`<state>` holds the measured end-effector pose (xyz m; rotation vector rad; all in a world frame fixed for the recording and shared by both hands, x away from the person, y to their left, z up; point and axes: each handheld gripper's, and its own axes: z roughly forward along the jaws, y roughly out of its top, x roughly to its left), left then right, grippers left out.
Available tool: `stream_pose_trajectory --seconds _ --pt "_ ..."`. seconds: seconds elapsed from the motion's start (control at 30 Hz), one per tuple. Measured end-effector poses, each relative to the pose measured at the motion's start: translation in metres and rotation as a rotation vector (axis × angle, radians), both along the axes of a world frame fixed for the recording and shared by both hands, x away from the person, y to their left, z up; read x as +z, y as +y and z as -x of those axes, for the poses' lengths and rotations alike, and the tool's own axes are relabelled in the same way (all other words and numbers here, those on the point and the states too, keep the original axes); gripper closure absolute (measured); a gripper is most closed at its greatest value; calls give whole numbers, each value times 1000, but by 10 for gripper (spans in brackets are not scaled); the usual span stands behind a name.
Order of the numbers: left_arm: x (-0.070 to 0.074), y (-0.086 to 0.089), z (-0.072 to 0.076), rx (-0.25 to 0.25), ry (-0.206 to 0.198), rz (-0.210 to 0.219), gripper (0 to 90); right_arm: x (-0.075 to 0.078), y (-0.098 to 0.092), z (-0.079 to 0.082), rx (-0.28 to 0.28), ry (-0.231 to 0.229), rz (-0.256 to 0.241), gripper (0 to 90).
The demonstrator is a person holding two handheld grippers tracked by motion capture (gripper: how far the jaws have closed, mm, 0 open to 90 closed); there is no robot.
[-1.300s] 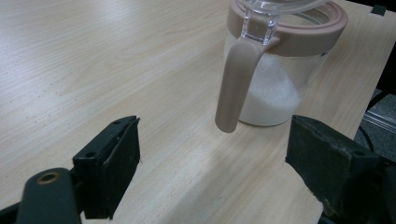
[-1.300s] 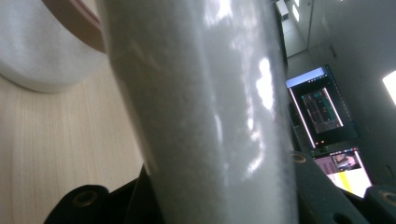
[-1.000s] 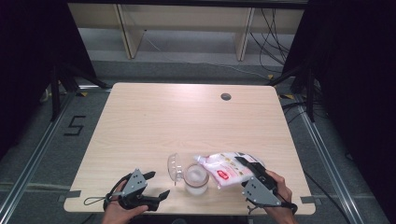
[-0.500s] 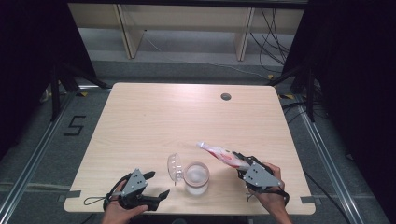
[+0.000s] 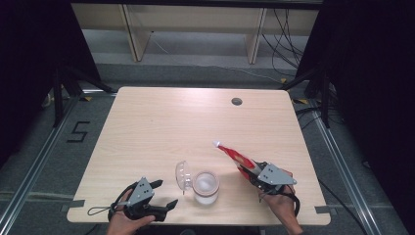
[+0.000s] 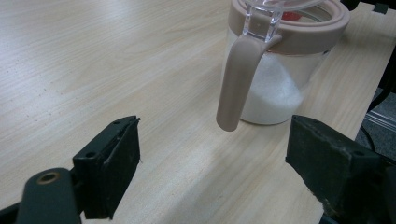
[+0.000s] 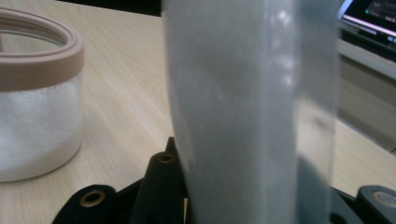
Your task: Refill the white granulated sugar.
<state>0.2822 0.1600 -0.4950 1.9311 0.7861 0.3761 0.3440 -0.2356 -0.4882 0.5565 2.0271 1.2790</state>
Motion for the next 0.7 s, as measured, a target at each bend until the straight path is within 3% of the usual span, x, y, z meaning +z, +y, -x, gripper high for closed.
stream_pose_trajectory --seconds 0.13,0.17,0.23,0.4,0.5,0.53,0.57,0.6,0.63,0.7 --pt "1 2 -1 -11 -16 -26 170 -1 -3 2 -27 51 -11 732" --pt "1 1 -2 -16 -21 -16 170 0 -5 2 -28 39 -12 732" --pt "1 1 0 -6 3 -2 170 -1 -10 3 -38 57 -44 732" --pt "1 2 -1 -9 -12 -18 170 -2 -24 6 -68 102 -117 731" --pt "1 2 -2 -14 -20 -24 170 -3 -28 6 -84 108 -143 730" --pt "1 2 -2 -11 -19 -18 170 -4 -29 5 -91 90 -131 729" --pt "1 3 -2 -11 -18 -29 170 -3 -29 7 -100 115 -134 727" --pt "1 3 -1 -3 -11 -23 170 -3 -29 8 -102 109 -141 721" --pt "1 2 -1 3 -5 -13 170 -4 -28 10 -98 154 -179 711" --pt "0 2 -1 -1 -6 -7 170 -4 -31 10 -122 150 -166 696"
